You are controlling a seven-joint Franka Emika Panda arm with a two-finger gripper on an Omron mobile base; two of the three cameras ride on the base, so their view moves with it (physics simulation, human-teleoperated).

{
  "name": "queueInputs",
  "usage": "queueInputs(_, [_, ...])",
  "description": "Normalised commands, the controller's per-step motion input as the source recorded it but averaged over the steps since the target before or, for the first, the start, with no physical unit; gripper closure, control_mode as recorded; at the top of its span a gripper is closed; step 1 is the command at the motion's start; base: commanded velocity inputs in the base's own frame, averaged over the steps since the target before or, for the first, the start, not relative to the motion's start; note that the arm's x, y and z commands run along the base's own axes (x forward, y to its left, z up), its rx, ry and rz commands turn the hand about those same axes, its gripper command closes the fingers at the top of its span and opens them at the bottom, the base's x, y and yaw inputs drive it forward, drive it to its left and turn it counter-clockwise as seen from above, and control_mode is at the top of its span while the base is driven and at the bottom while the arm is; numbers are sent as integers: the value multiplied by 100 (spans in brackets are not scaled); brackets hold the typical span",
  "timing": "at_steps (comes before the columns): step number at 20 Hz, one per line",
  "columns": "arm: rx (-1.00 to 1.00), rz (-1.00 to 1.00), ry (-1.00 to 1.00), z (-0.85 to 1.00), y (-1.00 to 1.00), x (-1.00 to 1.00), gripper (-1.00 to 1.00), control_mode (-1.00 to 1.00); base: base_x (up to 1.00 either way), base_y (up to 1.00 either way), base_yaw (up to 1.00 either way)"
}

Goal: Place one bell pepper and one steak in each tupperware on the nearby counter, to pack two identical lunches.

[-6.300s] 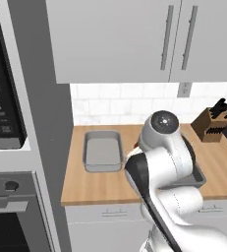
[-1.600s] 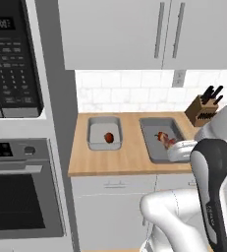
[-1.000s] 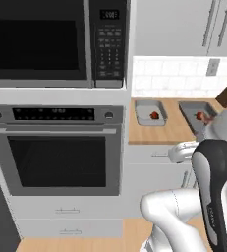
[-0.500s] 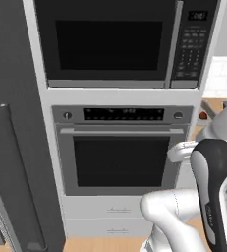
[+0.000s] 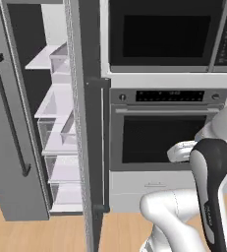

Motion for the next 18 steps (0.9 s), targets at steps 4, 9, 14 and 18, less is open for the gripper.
queueInputs(4, [0,0,0,0,0,0,-100,100,-100,84,-6])
queueInputs(9, [0,0,0,0,0,0,-100,100,-84,99,-1])
queueInputs(14, [0,0,0,0,0,0,-100,100,-4,100,0])
queueInputs(18, [0,0,0,0,0,0,-100,100,8,100,-2])
